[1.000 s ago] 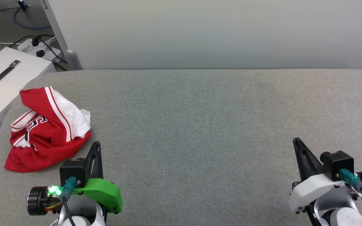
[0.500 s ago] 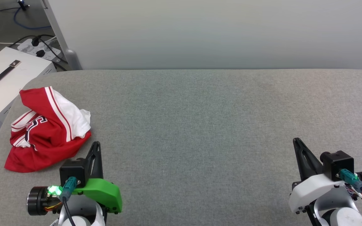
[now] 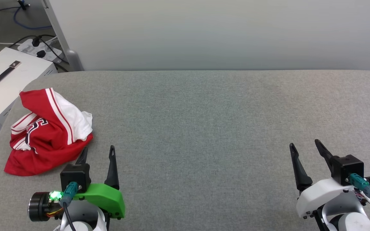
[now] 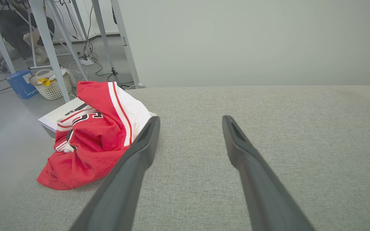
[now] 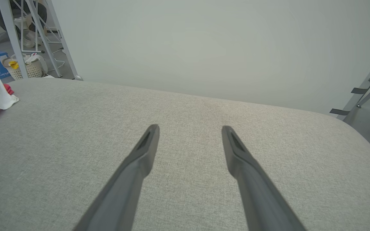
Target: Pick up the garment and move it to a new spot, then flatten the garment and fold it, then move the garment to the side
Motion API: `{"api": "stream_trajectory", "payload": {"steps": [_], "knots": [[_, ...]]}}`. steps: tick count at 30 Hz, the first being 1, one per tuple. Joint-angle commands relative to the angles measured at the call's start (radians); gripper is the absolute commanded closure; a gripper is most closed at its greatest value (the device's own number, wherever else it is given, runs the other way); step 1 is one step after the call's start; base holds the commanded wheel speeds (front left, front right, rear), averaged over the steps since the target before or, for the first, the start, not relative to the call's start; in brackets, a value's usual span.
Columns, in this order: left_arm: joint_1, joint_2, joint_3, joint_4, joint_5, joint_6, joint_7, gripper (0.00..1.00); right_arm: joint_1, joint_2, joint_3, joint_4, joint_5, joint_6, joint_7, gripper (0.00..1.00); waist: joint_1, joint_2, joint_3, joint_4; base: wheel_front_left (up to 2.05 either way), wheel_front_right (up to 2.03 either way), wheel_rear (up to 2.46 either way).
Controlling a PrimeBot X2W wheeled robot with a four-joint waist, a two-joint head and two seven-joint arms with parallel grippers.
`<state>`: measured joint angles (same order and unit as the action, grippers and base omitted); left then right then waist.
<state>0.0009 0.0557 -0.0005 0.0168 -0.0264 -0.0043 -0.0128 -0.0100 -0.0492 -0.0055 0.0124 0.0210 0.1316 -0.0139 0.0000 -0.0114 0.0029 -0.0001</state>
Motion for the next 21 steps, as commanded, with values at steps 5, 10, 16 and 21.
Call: {"api": "stream_trajectory", "payload": {"steps": [5, 10, 16, 21], "knots": [[-0.001, -0.001, -0.003, 0.010, -0.012, -0.001, -0.018, 0.00, -0.003, 0.000, -0.009, 0.012, 0.015, 0.000, -0.020, 0.00, 0.0000, 0.0013, 0.002, 0.000, 0.00, 0.00, 0.00], [-0.002, -0.001, -0.004, 0.017, -0.021, -0.002, -0.029, 0.00, -0.006, 0.000, -0.012, 0.017, 0.024, 0.000, -0.031, 0.00, 0.0000, 0.0018, 0.003, 0.001, 0.00, 0.00, 0.00], [-0.003, -0.001, -0.004, 0.021, -0.032, -0.004, -0.041, 0.00, -0.009, -0.001, -0.015, 0.016, 0.035, 0.000, -0.043, 0.00, 0.0000, 0.0023, 0.004, 0.002, 0.00, 0.00, 0.00], [-0.002, -0.002, -0.003, 0.019, -0.039, -0.008, -0.051, 0.00, -0.010, -0.001, -0.016, 0.009, 0.040, 0.000, -0.053, 0.00, 0.0000, 0.0028, 0.006, 0.003, 0.00, 0.00, 0.00]]}}
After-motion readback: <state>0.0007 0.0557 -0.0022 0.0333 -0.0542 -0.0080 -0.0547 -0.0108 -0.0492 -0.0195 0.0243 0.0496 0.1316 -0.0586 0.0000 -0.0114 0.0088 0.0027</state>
